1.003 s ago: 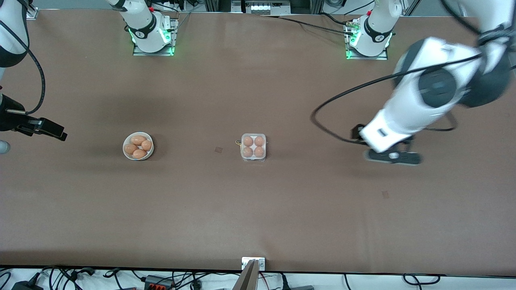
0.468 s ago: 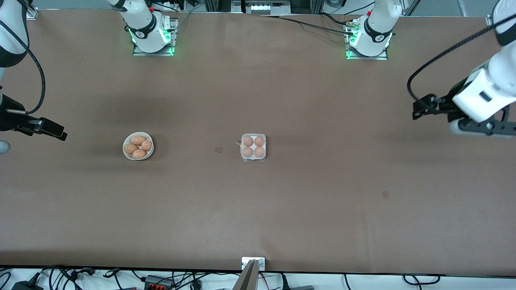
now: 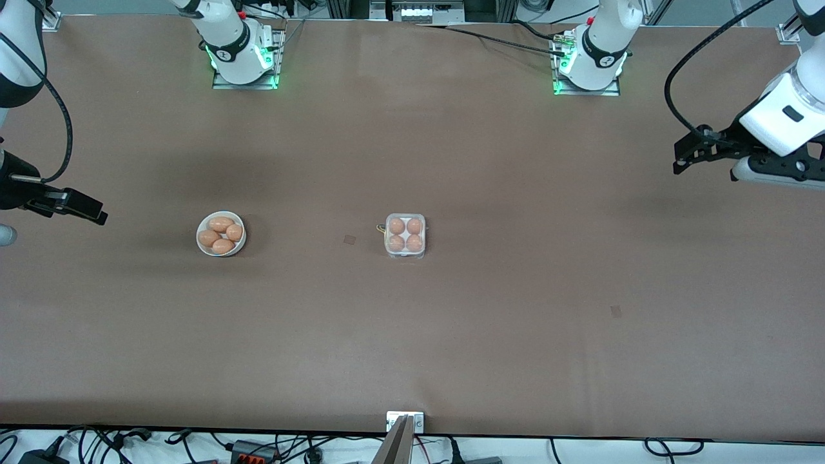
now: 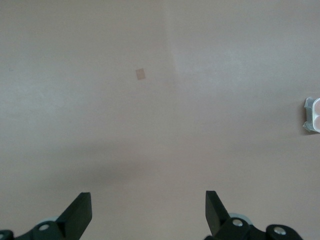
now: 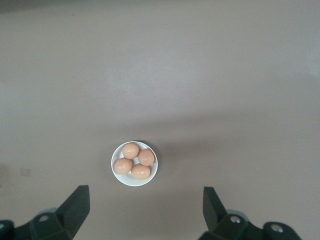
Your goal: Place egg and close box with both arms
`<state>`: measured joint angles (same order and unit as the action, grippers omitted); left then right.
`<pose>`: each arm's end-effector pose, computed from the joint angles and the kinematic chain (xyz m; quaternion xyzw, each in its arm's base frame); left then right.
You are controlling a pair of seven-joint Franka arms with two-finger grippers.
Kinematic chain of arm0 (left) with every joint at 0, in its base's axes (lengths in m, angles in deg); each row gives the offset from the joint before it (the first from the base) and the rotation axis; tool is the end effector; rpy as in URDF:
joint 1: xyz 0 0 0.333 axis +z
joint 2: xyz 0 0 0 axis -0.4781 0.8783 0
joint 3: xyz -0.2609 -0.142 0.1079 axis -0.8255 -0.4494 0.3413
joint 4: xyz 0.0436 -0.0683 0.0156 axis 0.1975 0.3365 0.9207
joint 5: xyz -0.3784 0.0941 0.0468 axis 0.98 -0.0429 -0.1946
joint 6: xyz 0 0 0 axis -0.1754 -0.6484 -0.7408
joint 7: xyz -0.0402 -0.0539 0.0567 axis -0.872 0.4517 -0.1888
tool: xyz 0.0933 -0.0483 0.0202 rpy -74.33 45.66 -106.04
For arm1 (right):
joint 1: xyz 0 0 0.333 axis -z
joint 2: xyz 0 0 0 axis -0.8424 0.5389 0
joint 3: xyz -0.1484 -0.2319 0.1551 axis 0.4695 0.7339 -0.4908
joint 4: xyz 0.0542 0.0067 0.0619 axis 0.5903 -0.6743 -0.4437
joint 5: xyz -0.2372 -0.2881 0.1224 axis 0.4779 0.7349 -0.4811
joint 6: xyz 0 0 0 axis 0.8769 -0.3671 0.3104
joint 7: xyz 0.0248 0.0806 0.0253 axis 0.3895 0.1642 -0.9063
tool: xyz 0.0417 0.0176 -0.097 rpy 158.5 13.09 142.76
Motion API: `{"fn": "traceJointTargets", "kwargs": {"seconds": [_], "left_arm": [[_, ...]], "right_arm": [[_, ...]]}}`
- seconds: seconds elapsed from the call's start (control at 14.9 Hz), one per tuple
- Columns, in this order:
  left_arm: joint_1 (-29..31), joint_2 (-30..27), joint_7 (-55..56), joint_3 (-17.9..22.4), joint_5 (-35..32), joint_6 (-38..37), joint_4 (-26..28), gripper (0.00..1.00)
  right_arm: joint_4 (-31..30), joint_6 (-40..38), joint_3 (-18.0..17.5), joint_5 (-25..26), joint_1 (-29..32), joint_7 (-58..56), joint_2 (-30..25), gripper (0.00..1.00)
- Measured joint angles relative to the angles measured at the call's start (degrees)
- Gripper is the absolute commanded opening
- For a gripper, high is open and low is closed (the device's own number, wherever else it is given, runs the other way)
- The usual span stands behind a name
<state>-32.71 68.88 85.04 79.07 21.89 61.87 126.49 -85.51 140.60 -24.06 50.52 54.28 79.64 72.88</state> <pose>0.5534 -0.0355 0.5991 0.9985 -0.0534 0.0071 0.0098 0.6289 -0.0297 0.5551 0.9975 -0.0684 0.0141 0.0066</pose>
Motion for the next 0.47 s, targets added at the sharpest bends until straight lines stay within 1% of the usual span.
{"fn": "traceJointTargets", "kwargs": {"seconds": [0.47], "left_arm": [[-0.01, 0.02, -0.02, 0.02, 0.0, -0.1, 0.21, 1.0]], "right_arm": [[0.0, -0.35, 0.0, 0.0, 0.01, 0.0, 0.0, 1.0]]}}
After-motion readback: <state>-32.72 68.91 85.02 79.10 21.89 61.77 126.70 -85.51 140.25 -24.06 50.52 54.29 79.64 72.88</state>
